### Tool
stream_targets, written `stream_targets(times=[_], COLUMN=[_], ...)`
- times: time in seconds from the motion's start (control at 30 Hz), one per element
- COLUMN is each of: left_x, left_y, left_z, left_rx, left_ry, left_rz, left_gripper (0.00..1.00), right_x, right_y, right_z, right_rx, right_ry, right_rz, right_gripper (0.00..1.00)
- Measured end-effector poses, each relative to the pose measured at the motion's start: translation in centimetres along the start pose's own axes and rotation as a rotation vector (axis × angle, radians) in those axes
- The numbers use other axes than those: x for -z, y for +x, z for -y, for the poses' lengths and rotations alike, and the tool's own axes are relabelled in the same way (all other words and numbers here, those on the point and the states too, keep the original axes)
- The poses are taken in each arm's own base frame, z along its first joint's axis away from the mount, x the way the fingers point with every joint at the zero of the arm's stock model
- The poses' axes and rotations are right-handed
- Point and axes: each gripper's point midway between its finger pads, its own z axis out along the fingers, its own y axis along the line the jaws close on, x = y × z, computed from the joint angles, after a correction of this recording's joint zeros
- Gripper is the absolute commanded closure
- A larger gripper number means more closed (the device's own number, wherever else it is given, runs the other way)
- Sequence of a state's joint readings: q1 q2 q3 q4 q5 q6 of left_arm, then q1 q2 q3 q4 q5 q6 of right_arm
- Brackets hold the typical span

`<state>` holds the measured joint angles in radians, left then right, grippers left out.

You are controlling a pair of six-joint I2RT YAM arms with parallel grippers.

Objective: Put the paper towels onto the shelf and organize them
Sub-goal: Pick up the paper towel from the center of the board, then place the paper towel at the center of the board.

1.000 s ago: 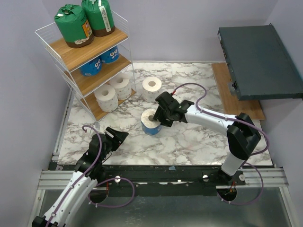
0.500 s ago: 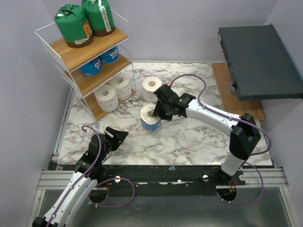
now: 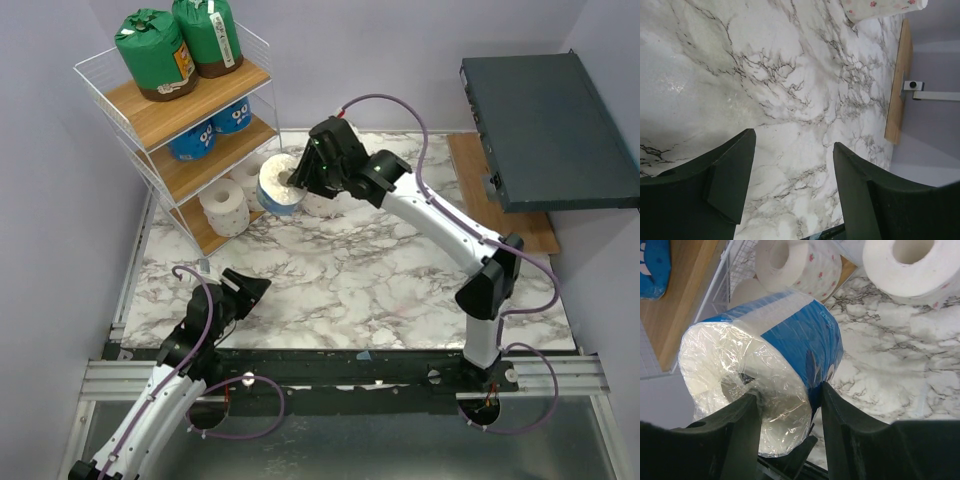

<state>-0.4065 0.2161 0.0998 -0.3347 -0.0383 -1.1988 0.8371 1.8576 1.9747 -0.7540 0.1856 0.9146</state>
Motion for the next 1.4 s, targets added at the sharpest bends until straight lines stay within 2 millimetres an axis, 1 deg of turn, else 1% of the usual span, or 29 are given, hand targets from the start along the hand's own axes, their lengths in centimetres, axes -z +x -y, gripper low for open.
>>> stream_targets(times=[0.17, 0.23, 0.33, 0.43, 0.6, 0.7, 0.77, 0.83, 0.9, 0.97, 1.03, 1.07, 1.1, 1.23, 1.3, 1.4], left_x=[0.2, 0.3, 0.3, 0.3, 0.6, 1.3, 2.2, 3.8, 5.0, 6.3, 7.2, 7.8, 8.2, 9.7, 10.1, 10.5], left_y=[0.1, 0.2, 0.3, 0.4, 0.4, -0.1, -1.1, -3.1, -4.5, -6.2, -7.5, -8.7, -9.1, -11.8, -12.8, -13.5], left_z=[-0.3, -0.6, -0.9, -1.1, -1.7, -1.9, -1.0, 1.0, 2.6, 3.6, 4.0, 3.9, 4.1, 4.6, 4.6, 4.8], left_rx=[-0.004, -0.006, -0.007, -0.008, -0.015, -0.03, -0.044, -0.058, -0.061, -0.067, -0.075, -0.085, -0.089, -0.105, -0.125, -0.178], left_ry=[-0.021, -0.033, -0.053, -0.062, -0.095, -0.121, -0.112, -0.067, -0.022, -0.008, -0.023, -0.051, -0.06, -0.112, -0.136, -0.142], left_rz=[-0.008, -0.012, -0.019, -0.021, -0.025, -0.01, 0.026, 0.102, 0.162, 0.233, 0.29, 0.342, 0.354, 0.468, 0.513, 0.548], left_gripper=[0.35, 0.35, 0.35, 0.35, 0.36, 0.33, 0.33, 0.32, 0.3, 0.27, 0.26, 0.26, 0.25, 0.24, 0.23, 0.23], right_x=[-2.9, -3.5, -3.5, -2.9, -2.6, -2.4, -2.5, -2.4, -2.2, -1.9, -1.8, -1.7, -1.7, -1.7, -1.6, -1.2], right_y=[0.4, 0.8, 0.9, 0.9, 1.4, 1.7, 1.7, 1.9, 2.3, 2.4, 2.2, 2.2, 2.2, 2.2, 2.1, 1.8], right_z=[-1.7, -2.5, -4.0, -5.1, -5.9, -6.1, -6.1, -5.8, -5.0, -4.7, -4.8, -4.9, -4.9, -4.9, -5.0, -5.2], right_rx=[0.006, 0.01, 0.016, 0.018, 0.023, 0.027, 0.031, 0.038, 0.047, 0.055, 0.057, 0.057, 0.057, 0.064, 0.066, 0.077], right_ry=[-0.014, -0.026, -0.055, -0.084, -0.105, -0.111, -0.11, -0.106, -0.093, -0.086, -0.092, -0.093, -0.094, -0.094, -0.097, -0.105], right_rz=[-0.028, -0.039, -0.044, -0.041, -0.047, -0.054, -0.054, -0.056, -0.063, -0.066, -0.062, -0.06, -0.061, -0.061, -0.059, -0.056], right_gripper=[0.65, 0.65, 0.66, 0.66, 0.66, 0.66, 0.66, 0.66, 0.66, 0.66, 0.66, 0.66, 0.66, 0.66, 0.66, 0.66])
